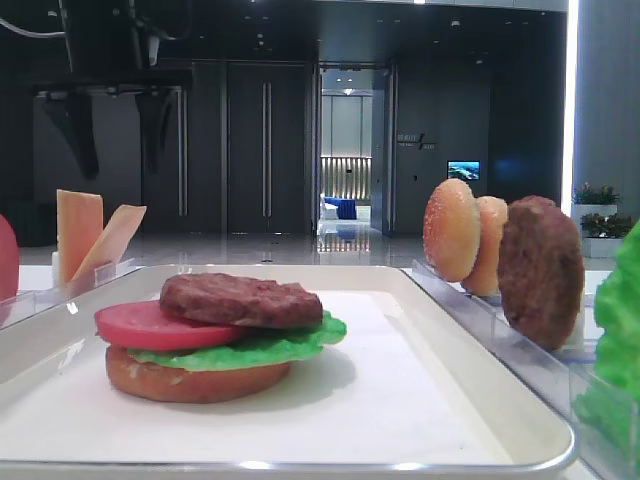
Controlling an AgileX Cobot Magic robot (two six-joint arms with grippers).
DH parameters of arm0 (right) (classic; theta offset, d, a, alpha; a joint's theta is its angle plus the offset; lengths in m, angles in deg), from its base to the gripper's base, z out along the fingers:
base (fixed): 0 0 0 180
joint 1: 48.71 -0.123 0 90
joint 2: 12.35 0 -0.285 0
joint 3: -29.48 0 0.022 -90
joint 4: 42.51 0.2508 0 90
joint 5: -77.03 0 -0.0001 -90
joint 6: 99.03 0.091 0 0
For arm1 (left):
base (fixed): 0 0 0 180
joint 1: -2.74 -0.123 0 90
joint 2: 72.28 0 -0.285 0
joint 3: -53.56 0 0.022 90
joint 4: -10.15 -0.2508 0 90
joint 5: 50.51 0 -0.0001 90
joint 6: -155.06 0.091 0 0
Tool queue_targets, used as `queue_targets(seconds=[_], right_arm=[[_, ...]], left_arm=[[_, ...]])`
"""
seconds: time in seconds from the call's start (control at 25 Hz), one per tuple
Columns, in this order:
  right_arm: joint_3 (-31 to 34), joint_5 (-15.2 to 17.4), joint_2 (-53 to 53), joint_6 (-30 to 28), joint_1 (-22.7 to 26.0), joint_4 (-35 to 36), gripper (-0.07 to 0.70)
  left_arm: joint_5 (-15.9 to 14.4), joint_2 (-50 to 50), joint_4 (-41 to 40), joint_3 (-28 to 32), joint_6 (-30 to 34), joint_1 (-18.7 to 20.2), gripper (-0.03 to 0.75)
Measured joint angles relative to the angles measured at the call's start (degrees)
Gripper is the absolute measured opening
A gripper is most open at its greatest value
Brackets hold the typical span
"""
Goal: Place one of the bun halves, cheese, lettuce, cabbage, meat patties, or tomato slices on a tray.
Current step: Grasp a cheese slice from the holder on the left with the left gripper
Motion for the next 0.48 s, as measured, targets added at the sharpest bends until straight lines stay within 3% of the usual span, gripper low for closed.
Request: queue_targets(seconds=[0.32,0.4,0.48], right_arm=[[0.0,0.0,0.0,0.0,0.0,0.0,0.539],[0.0,0.0,0.0,0.0,0.0,0.0,0.539],[0.0,0.0,0.0,0.0,0.0,0.0,0.539]], left_arm=[[0.93,4.92,0.09,0.0,-0.14,0.0,0.473],[1.0,5.48,0.04,0.0,-0.14,0.0,0.419],[1.0,5.66,-0.07,0.0,-0.19,0.0,0.286]])
